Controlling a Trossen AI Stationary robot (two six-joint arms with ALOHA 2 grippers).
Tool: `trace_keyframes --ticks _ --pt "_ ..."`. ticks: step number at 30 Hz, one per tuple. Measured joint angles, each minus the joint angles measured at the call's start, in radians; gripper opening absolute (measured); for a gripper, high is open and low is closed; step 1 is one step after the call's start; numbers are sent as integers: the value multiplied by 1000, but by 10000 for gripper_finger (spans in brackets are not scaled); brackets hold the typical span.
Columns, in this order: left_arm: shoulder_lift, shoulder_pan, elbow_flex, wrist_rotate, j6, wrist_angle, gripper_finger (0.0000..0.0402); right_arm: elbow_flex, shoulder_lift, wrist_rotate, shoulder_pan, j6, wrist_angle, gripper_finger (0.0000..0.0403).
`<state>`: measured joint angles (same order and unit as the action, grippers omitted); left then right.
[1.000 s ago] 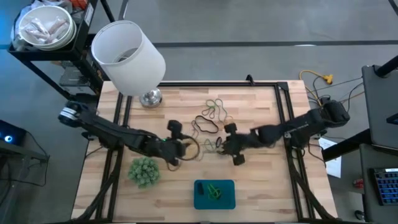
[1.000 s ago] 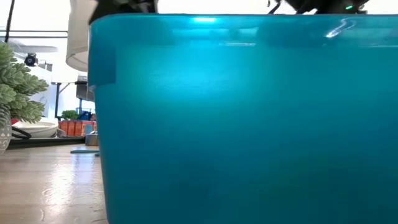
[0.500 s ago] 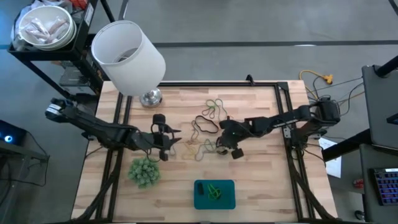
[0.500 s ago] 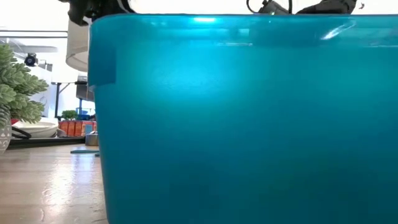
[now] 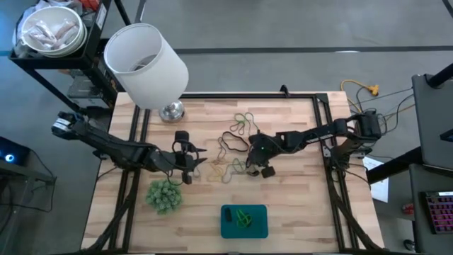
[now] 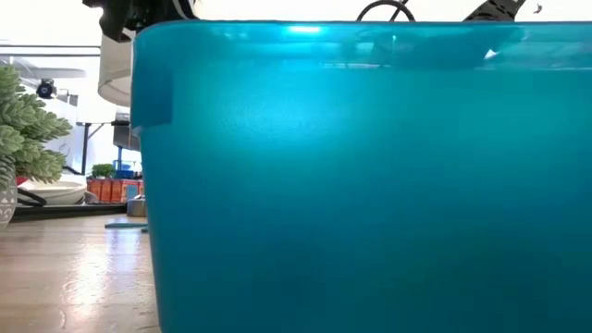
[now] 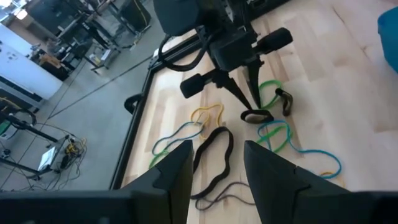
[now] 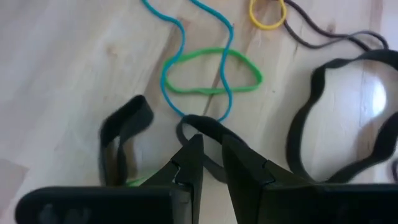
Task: Pick and place rubber bands into bin
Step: Put the black rubber band into the blue bin
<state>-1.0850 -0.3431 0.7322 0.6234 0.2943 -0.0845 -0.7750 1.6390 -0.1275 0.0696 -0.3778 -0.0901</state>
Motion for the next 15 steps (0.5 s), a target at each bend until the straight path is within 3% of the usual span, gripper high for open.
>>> trace_keyframes --ticks 15 --pt "-5 0 0 0 0 4 128 0 0 -34 4 3 -10 54"
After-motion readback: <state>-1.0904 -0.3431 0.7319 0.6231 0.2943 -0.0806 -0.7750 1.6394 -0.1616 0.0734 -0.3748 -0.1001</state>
